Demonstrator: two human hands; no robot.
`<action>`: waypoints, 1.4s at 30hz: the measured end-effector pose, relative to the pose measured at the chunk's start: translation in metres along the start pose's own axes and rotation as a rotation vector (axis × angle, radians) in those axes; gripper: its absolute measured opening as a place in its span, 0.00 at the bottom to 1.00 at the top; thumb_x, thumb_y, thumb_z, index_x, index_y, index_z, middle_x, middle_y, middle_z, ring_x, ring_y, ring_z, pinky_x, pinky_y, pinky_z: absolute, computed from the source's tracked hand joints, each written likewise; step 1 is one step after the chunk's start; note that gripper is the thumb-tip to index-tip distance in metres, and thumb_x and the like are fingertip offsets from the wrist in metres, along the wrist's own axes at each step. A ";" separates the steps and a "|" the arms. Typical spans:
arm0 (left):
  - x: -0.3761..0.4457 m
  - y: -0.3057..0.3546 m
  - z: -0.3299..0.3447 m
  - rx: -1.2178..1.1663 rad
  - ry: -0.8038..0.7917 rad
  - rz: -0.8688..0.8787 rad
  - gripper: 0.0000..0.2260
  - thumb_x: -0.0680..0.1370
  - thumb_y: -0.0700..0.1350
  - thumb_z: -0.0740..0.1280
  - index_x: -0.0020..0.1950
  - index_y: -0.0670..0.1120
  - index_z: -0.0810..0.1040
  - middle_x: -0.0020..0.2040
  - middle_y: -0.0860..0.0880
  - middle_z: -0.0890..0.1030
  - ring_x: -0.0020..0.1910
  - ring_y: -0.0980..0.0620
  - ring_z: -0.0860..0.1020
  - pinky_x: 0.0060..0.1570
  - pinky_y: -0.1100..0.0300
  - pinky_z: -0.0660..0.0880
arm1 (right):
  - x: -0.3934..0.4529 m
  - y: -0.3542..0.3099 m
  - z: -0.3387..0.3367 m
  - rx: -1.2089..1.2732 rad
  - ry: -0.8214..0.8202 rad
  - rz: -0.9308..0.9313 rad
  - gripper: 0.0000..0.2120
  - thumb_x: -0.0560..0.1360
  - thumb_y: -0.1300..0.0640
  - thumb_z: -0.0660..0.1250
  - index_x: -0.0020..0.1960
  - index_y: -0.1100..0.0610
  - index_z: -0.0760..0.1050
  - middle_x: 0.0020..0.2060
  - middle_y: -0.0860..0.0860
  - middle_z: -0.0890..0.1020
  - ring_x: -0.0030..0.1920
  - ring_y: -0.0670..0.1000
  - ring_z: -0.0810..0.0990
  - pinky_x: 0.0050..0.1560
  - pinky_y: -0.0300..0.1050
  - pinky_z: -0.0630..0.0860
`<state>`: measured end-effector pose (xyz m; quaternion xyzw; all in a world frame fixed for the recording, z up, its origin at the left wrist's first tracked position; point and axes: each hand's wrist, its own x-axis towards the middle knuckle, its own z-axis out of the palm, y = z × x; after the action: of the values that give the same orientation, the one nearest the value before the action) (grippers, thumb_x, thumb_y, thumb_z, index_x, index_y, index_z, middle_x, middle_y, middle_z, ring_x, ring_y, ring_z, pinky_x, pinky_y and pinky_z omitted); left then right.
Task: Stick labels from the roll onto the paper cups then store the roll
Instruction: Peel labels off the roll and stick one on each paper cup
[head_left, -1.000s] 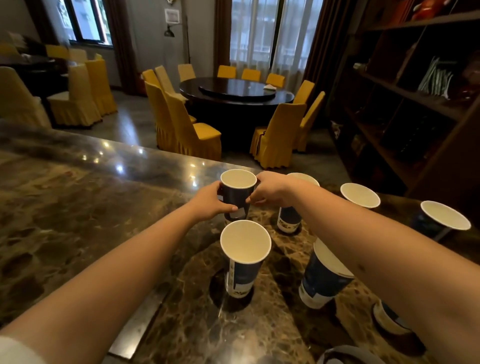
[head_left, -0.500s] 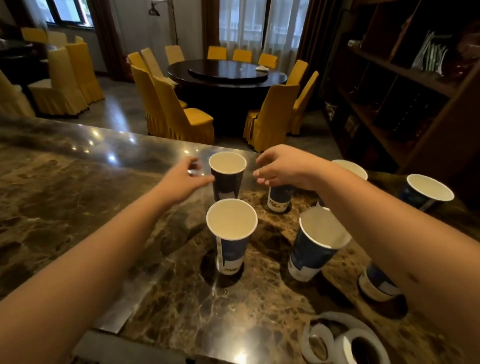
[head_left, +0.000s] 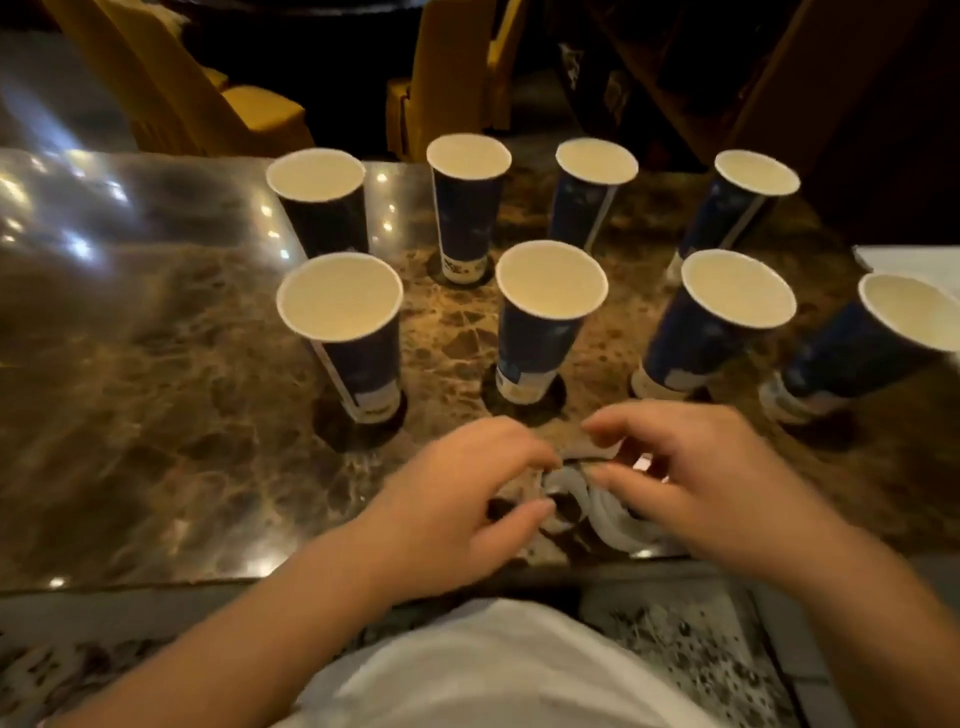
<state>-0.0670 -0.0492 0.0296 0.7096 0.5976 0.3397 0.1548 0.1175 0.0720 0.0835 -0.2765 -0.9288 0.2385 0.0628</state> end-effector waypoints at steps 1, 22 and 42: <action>0.005 -0.006 0.017 0.041 -0.080 -0.004 0.17 0.77 0.53 0.68 0.65 0.51 0.76 0.60 0.54 0.76 0.59 0.57 0.73 0.57 0.58 0.74 | -0.006 0.011 0.016 -0.110 -0.012 -0.003 0.16 0.73 0.44 0.68 0.59 0.43 0.76 0.48 0.37 0.78 0.49 0.39 0.78 0.48 0.37 0.76; -0.004 -0.033 0.047 0.138 -0.059 -0.221 0.12 0.74 0.39 0.71 0.53 0.54 0.81 0.58 0.60 0.79 0.71 0.54 0.67 0.69 0.51 0.59 | 0.012 0.060 0.050 0.067 0.090 0.452 0.11 0.76 0.46 0.67 0.57 0.46 0.80 0.50 0.43 0.82 0.53 0.48 0.79 0.50 0.46 0.78; 0.026 0.017 0.031 0.205 0.372 -0.002 0.11 0.75 0.48 0.67 0.51 0.42 0.80 0.53 0.43 0.77 0.55 0.45 0.73 0.53 0.49 0.71 | -0.021 0.085 0.075 -0.232 0.620 -0.277 0.07 0.77 0.60 0.67 0.49 0.62 0.83 0.43 0.57 0.83 0.43 0.57 0.80 0.42 0.50 0.73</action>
<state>-0.0320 -0.0228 0.0258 0.6462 0.6480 0.4020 -0.0307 0.1576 0.0930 -0.0225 -0.2126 -0.9151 0.0255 0.3416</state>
